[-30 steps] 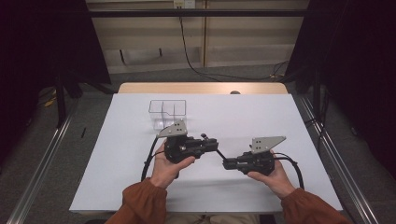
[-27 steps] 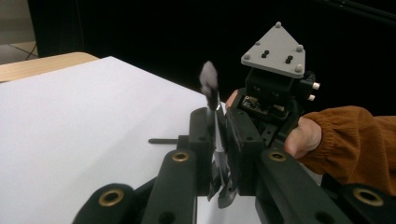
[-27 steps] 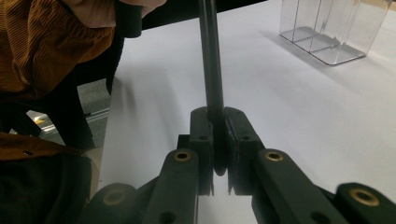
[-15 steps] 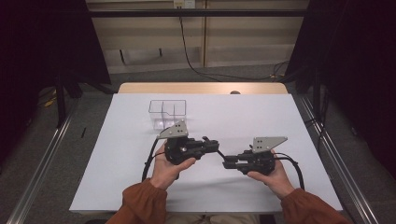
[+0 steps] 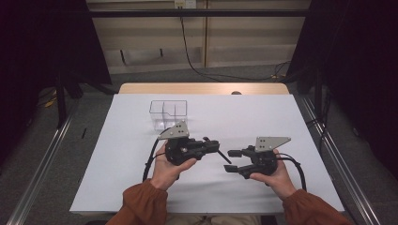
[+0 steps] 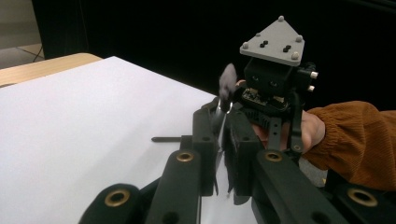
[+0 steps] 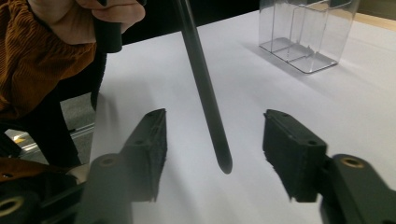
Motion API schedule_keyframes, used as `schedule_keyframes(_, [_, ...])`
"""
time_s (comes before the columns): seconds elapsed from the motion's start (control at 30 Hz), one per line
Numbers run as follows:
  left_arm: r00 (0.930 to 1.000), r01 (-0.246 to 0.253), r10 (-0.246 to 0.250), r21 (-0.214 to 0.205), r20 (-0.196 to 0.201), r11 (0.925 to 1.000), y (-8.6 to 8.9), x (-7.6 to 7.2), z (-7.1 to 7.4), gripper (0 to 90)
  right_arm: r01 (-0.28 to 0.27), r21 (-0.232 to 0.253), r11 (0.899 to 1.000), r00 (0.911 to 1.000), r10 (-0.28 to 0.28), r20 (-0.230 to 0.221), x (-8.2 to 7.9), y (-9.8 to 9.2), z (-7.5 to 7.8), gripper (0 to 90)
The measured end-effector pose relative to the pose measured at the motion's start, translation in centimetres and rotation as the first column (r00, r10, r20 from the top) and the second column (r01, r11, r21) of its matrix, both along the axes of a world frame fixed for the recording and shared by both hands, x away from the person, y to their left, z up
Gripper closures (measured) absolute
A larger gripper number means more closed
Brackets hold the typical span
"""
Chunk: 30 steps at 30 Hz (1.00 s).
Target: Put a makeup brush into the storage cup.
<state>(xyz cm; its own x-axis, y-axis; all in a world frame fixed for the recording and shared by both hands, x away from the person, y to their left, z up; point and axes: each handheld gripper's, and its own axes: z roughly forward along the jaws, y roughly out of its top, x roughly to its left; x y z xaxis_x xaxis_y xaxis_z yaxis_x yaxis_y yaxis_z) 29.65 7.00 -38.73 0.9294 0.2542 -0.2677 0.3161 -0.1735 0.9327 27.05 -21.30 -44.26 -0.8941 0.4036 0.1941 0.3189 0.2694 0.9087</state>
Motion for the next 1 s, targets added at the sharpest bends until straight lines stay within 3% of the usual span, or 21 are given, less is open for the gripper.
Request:
schedule_keyframes(0.23, [0.9999,-0.014,0.014,0.013,0.004,0.9998,0.2,0.1,0.0,84.1,0.044,0.003,0.999,0.9988,-0.044,-0.019,0.1,-0.1,0.1,17.7])
schedule_keyframes(0.5, [0.9996,-0.028,0.028,0.032,0.007,0.9991,0.6,0.2,0.2,84.1,0.079,0.010,0.997,0.9969,-0.078,-0.010,0.1,-0.4,0.4,2.8])
schedule_keyframes(1.0, [0.9973,-0.073,0.072,0.051,0.016,0.9960,2.7,0.4,0.7,84.2,0.159,0.020,0.987,0.9873,-0.159,-0.005,0.1,-1.4,0.9,1.9])
